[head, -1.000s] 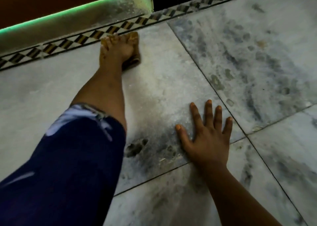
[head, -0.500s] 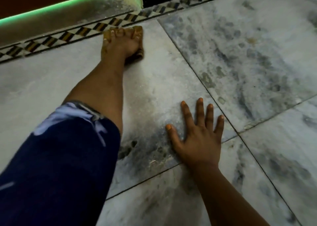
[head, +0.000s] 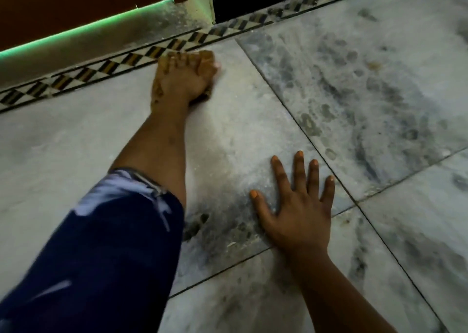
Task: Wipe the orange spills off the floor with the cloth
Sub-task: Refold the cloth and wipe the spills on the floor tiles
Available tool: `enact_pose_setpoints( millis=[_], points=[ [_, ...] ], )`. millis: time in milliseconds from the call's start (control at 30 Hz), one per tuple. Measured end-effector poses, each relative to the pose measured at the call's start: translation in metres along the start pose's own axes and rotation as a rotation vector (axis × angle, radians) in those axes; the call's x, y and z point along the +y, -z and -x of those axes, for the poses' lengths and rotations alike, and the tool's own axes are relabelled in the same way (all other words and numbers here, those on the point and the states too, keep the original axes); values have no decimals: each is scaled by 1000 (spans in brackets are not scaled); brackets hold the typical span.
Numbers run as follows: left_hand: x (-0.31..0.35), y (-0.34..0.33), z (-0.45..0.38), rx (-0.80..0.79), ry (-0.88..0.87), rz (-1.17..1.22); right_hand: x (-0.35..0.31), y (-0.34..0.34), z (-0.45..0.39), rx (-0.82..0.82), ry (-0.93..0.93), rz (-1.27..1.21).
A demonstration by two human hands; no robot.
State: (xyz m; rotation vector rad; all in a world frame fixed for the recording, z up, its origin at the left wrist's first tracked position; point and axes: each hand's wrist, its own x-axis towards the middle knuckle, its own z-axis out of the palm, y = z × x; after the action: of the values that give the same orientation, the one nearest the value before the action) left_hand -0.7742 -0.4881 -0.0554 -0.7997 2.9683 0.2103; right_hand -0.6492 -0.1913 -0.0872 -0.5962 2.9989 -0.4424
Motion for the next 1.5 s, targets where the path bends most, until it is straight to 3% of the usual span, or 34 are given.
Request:
enact_pose_setpoints(
  millis=[133, 267, 367, 467, 600, 733, 800, 900, 967, 1067, 1200, 1367, 1500],
  points=[
    [32, -7, 40, -30, -293, -74, -1, 0, 0, -13, 6, 13],
    [-21, -11, 127, 4, -520, -47, 1, 1, -1, -13, 11, 11],
    [-79, -13, 129, 32, -192, 8, 1, 0, -1, -24, 13, 10],
    [-65, -6, 89, 56, 114, 104, 2, -3, 1, -32, 22, 25],
    [-13, -9, 72, 23, 23, 86, 3, -1, 0, -56, 24, 40],
    [-2, -18, 128, 90, -188, 100, 4, -1, 0, -72, 31, 51],
    [-6, -19, 166, 130, -212, 234, 5, -1, 0, -72, 45, 56],
    [-11, -7, 218, 116, -85, 857, 6, 1, 0, -73, 53, 45],
    [-17, 4, 251, 196, 44, 1165, 5, 2, 2, -74, 65, 53],
    [-25, 20, 309, 324, 125, 1196, 8, 10, 0, -123, 79, 12],
    [-44, 39, 377, 331, 210, 1221, 15, 24, 17, -282, 215, -51],
    [-52, 64, 433, 317, 318, 1270, 3, 34, 94, -152, 366, -256],
    [-61, 82, 481, 284, 330, 1238, -7, 44, 165, -153, 445, -338]
  ],
)
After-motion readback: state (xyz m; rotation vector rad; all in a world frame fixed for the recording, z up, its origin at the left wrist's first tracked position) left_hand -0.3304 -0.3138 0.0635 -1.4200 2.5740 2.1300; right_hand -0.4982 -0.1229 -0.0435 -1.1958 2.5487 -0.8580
